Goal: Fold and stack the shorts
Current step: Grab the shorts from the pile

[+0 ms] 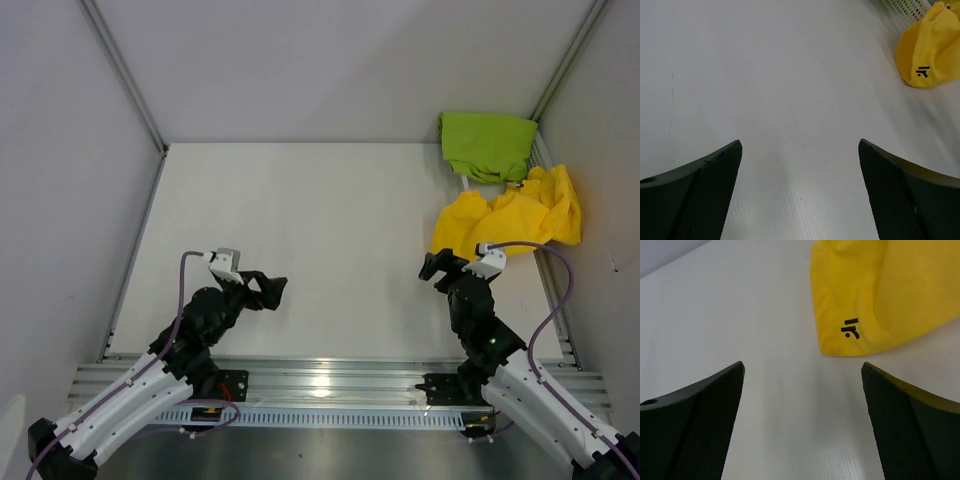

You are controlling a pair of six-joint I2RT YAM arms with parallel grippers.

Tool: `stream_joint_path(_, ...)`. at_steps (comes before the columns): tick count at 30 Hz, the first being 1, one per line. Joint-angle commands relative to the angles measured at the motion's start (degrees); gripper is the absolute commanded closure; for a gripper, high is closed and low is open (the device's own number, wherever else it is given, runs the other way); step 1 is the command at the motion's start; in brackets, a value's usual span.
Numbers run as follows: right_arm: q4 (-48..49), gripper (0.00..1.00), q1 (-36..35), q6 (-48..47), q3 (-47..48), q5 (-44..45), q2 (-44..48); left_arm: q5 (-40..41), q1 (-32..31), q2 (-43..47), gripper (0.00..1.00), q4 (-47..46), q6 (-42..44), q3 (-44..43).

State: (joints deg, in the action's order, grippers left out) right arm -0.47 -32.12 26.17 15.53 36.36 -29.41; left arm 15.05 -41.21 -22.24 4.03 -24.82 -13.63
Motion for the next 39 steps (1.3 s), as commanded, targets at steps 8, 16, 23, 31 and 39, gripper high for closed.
stream_joint_path(8, -2.86, 0.0, 0.57, 3.61, 1.96, 4.59, 0.32, 2.35, 0.08, 2.99, 0.01, -0.25, 1.62, -0.43)
stream_joint_path(16, -8.66, 0.01, 22.47, 10.73, 5.03, -16.95, -2.66, 1.65, 0.08, 2.64, 0.01, 0.01, 1.53, -0.7)
stream_joint_path(23, -13.51, 0.0, 43.97, 15.31, 10.31, -35.48, -16.27, 1.83, 0.08, 2.73, 0.01, 0.19, 1.26, -1.05)
stream_joint_path(31, -1.22, 0.0, 44.51, 18.03, 5.31, -27.76, -17.08, 0.16, 0.08, 3.78, 0.01, 0.28, 1.26, -0.79)
stream_joint_path(39, 15.75, 0.03, 43.98, 18.47, 0.56, -23.71, -20.51, -0.28, 0.08, 2.29, 0.01, -0.25, 1.26, -0.7)
